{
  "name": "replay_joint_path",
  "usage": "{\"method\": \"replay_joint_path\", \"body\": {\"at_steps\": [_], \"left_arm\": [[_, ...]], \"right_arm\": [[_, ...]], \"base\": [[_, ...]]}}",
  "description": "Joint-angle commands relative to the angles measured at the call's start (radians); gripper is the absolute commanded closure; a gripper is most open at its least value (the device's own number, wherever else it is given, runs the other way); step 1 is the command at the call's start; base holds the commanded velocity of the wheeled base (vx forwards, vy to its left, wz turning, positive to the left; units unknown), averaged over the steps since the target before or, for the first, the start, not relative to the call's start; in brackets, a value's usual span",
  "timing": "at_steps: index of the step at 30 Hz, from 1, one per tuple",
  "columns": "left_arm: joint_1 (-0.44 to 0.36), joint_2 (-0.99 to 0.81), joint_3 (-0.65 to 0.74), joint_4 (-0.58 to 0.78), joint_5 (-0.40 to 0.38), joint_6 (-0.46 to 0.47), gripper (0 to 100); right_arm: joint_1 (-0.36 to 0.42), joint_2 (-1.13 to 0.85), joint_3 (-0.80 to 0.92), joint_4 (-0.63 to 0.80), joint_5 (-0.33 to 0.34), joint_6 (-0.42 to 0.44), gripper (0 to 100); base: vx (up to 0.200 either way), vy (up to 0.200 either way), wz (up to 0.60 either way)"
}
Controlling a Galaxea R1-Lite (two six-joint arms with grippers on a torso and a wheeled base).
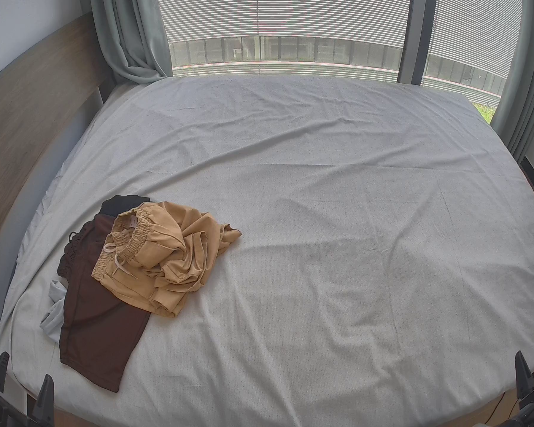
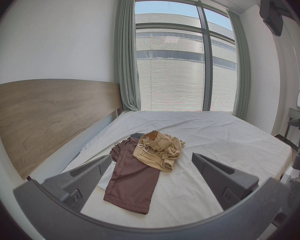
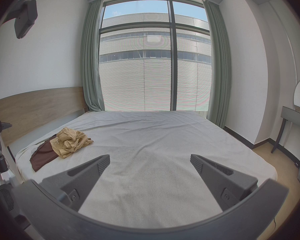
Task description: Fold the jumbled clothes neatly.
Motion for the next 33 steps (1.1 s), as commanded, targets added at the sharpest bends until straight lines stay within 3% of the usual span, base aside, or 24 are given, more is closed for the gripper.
{"method": "replay_joint_path", "body": {"at_steps": [1,8,11,20,24,33], "left_arm": [[0.0,-0.016,0.018,-0.002,0.005,-0.001,0],[0.0,-0.016,0.018,-0.008,0.007,-0.001,0],[0.004,-0.001,-0.045,-0.124,0.021,-0.007,0],[0.022,0.126,-0.093,-0.121,-0.036,0.001,0],[-0.01,0.157,-0.107,-0.106,-0.104,-0.018,0],[-0.076,0.326,-0.146,-0.112,-0.234,-0.188,0]], "right_arm": [[0.0,-0.016,0.015,0.0,0.0,0.0,0],[0.0,-0.016,0.013,0.0,0.0,0.0,0],[0.0,-0.016,0.013,0.0,0.0,0.002,0],[0.001,-0.016,0.013,0.0,0.0,0.002,0],[0.001,-0.016,0.013,0.0,0.0,0.0,0],[0.001,-0.016,0.013,0.0,0.0,0.0,0]], "base": [[0.0,0.0,0.0],[0.0,0.0,0.0],[0.0,0.0,0.0],[0.0,0.0,0.0],[0.0,0.0,0.0],[0.0,0.0,0.0]]}}
